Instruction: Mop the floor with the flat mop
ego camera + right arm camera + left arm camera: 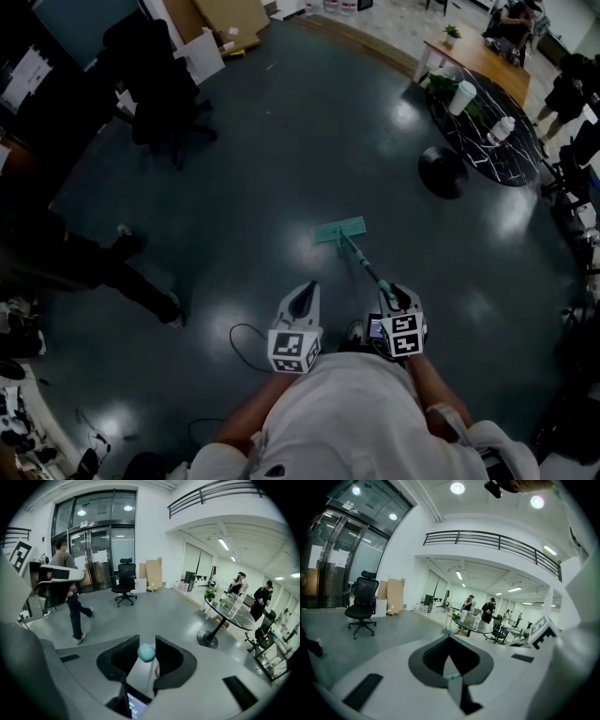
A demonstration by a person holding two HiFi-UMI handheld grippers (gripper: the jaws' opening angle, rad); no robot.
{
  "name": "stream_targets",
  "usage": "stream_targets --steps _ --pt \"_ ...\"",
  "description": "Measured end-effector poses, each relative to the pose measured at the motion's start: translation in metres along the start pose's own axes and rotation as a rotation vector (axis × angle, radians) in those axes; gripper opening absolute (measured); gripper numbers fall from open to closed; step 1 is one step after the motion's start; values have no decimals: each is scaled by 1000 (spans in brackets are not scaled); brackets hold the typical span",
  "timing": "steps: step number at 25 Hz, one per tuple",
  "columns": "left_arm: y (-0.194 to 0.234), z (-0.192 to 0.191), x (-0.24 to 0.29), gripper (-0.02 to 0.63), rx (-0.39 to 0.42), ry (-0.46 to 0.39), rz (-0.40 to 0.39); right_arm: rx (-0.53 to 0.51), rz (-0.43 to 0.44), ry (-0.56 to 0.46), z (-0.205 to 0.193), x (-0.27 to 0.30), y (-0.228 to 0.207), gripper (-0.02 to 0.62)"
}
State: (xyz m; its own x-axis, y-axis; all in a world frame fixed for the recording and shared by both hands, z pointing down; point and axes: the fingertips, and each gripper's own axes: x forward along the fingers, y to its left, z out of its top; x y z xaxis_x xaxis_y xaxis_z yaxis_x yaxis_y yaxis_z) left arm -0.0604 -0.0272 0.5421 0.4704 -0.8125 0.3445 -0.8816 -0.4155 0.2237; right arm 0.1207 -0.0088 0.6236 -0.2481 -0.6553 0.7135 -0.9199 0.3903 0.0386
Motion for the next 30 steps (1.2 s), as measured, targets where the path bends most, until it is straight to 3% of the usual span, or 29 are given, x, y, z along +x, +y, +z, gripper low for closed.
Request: stream_targets --steps 6,30 --pt "-11 -8 -6 5 -11 2 -20 24 2 -3 -17 -14 15 110" --pt "-18 -13 -7 5 -1 -1 -15 23 34 -60 -5 -8 18 110"
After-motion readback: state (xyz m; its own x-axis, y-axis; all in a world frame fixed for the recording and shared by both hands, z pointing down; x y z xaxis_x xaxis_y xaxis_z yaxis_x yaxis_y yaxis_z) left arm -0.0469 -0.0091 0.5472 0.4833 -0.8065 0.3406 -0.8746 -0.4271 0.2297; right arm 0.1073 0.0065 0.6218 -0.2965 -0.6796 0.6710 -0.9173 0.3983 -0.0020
